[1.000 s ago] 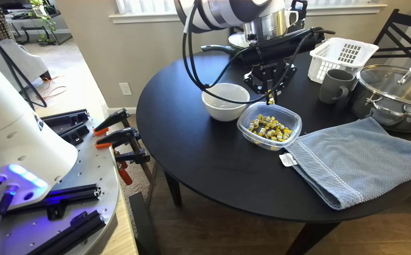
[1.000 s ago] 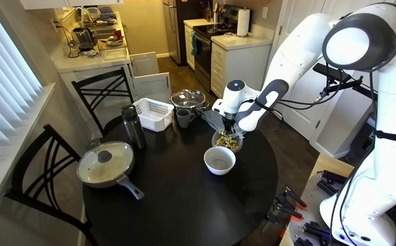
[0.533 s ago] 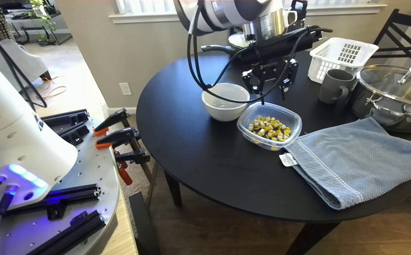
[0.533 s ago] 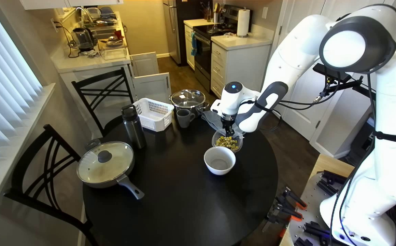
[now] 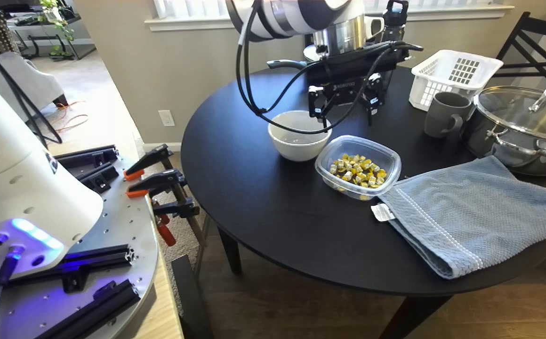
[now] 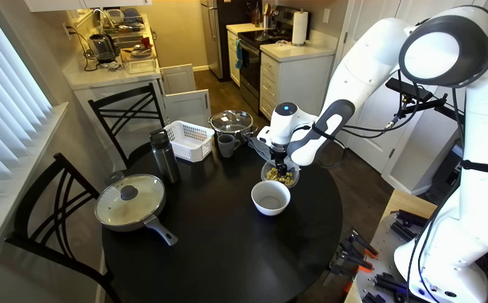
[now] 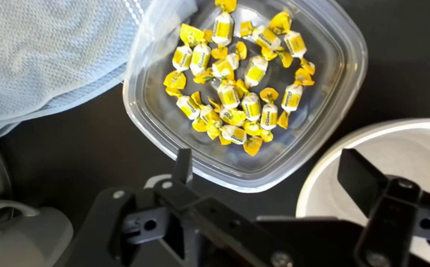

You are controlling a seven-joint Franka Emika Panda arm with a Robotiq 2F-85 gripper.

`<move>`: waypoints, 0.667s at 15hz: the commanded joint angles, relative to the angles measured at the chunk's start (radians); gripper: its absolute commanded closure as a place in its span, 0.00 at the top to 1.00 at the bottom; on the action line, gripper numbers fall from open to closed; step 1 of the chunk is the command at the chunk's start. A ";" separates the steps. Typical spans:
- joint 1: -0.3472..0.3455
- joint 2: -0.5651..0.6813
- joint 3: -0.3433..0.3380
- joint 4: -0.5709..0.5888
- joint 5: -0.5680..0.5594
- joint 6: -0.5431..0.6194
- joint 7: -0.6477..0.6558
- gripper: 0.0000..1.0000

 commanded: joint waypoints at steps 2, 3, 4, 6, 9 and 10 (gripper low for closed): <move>-0.089 -0.106 0.104 -0.066 0.144 -0.056 -0.108 1.00; -0.097 -0.126 0.114 -0.070 0.170 -0.080 -0.121 1.00; -0.109 -0.147 0.132 -0.072 0.206 -0.115 -0.150 1.00; -0.099 -0.182 0.126 -0.070 0.242 -0.173 -0.164 1.00; -0.077 -0.215 0.106 -0.055 0.261 -0.243 -0.163 1.00; -0.073 -0.222 0.103 -0.053 0.263 -0.257 -0.163 1.00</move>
